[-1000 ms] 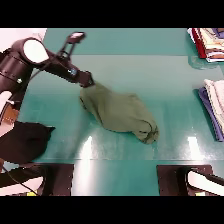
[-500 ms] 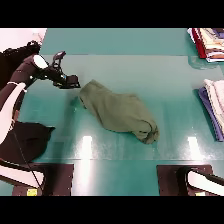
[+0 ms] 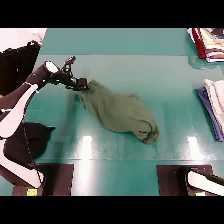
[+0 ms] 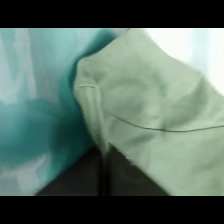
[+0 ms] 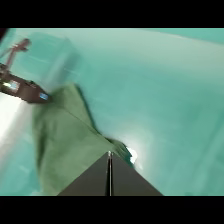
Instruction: Fold the shirts.
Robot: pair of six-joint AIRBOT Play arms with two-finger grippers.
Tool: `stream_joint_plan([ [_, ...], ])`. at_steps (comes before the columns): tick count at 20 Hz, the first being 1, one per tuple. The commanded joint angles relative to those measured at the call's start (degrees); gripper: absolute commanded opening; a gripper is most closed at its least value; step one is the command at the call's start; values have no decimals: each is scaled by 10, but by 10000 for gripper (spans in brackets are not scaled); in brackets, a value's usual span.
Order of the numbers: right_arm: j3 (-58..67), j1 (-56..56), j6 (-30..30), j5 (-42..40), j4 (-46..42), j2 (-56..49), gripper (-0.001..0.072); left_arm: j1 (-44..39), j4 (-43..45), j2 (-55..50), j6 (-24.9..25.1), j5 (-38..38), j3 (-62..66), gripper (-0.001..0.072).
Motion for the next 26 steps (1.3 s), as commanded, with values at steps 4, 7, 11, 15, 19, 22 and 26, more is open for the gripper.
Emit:
stream_joint_plan([
  [4,-180,0,34,42,-152,50,15,10,-1,8,3,-72,92,27],
  [7,-400,0,34,-30,-150,103,33,10,-1,10,5,-95,129,28],
  [11,-686,0,33,-130,-87,126,373,9,4,10,5,-109,130,27],
  [15,-819,30,-23,-223,15,87,322,9,4,10,5,-111,130,28],
  [19,-818,89,-23,-273,11,44,322,9,5,10,5,-121,130,28],
  [22,-793,117,-23,-281,10,4,257,9,7,10,5,-139,130,28],
  [26,-754,128,-42,-280,9,-16,15,9,14,13,7,-166,130,27],
])
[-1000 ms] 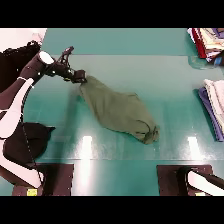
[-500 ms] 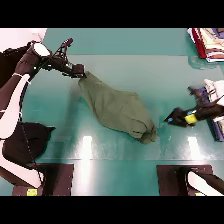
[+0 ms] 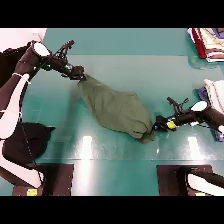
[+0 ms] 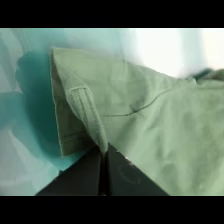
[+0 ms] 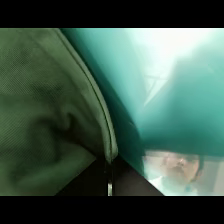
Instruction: Fold the shirts.
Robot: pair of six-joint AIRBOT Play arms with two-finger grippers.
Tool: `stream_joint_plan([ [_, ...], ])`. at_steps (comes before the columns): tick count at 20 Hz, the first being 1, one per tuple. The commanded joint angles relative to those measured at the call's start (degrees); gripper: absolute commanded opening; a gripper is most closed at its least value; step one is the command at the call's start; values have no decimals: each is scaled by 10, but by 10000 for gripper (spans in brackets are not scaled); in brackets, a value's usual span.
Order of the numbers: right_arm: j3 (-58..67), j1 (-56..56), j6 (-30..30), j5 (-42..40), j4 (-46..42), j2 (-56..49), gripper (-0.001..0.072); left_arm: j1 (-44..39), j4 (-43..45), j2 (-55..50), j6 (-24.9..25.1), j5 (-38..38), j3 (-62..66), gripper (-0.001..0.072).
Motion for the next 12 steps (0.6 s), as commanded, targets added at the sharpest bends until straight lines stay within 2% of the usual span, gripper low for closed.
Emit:
stream_joint_plan([
  [1,33,10,-10,-10,-5,-6,15,0,9,10,1,-23,1,27],
  [6,171,-31,8,20,-99,114,14,9,31,125,1,0,17,27],
  [12,405,-138,7,31,-102,226,14,15,37,328,1,27,91,28],
])
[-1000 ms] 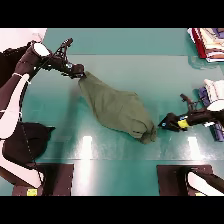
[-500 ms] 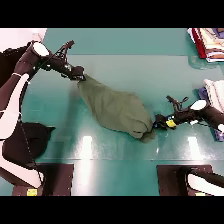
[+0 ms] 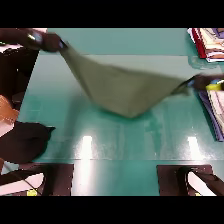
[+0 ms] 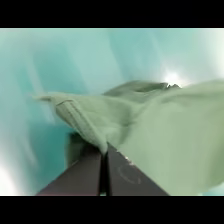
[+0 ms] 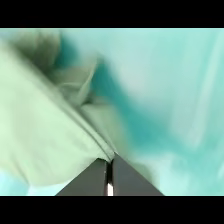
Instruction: Fold the shirts.
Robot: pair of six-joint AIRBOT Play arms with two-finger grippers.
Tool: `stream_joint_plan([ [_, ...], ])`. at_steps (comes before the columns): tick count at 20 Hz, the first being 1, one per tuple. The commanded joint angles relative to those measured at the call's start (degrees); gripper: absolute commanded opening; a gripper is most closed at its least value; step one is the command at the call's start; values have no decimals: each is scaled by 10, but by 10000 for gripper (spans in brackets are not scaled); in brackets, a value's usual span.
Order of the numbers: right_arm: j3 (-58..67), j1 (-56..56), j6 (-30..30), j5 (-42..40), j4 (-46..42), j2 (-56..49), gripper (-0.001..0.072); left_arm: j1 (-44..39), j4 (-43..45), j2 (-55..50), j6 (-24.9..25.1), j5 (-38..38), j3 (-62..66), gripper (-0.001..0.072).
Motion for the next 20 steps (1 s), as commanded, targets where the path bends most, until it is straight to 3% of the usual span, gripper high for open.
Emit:
stream_joint_plan([
  [1,132,-55,1,6,-8,58,14,2,6,114,0,22,47,28],
  [6,255,-107,-16,6,-10,108,14,2,6,232,-5,70,114,27],
  [10,353,-168,-21,10,-10,119,14,2,2,266,-34,76,183,27],
  [16,506,-175,-20,131,-5,3,14,2,27,243,-36,56,143,27],
  [20,445,-62,-19,149,-41,-94,14,2,75,170,-51,24,25,27],
])
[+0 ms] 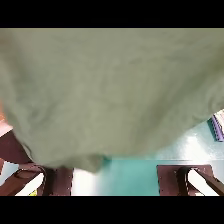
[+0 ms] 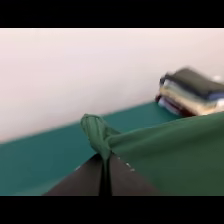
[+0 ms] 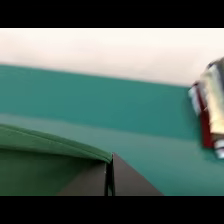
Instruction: Fold the shirts.
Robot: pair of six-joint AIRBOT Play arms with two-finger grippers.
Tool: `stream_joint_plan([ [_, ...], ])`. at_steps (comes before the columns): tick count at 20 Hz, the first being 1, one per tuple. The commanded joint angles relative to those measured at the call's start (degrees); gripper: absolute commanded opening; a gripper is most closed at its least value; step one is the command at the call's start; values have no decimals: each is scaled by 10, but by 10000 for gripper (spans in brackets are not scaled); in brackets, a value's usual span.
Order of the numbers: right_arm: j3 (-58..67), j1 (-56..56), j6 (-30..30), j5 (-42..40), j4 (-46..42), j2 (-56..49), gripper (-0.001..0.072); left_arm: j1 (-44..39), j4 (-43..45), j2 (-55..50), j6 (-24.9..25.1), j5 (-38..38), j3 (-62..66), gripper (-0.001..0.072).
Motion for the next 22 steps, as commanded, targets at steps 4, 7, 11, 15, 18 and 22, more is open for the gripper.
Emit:
stream_joint_plan([
  [4,-113,140,2,13,-95,-177,14,1,31,-161,-9,-31,-163,28],
  [7,-162,160,2,-50,-95,-265,14,1,31,-269,9,-4,-182,28],
  [11,-146,172,2,-107,-94,-372,14,1,30,-382,10,99,-182,28],
  [15,-64,173,16,-95,-94,-448,15,1,31,-415,8,154,-183,30],
  [18,-2,173,48,-90,-94,-479,417,5,30,-415,3,146,-182,523],
  [22,24,157,49,-59,-95,-451,435,48,31,-397,5,2,-158,519],
])
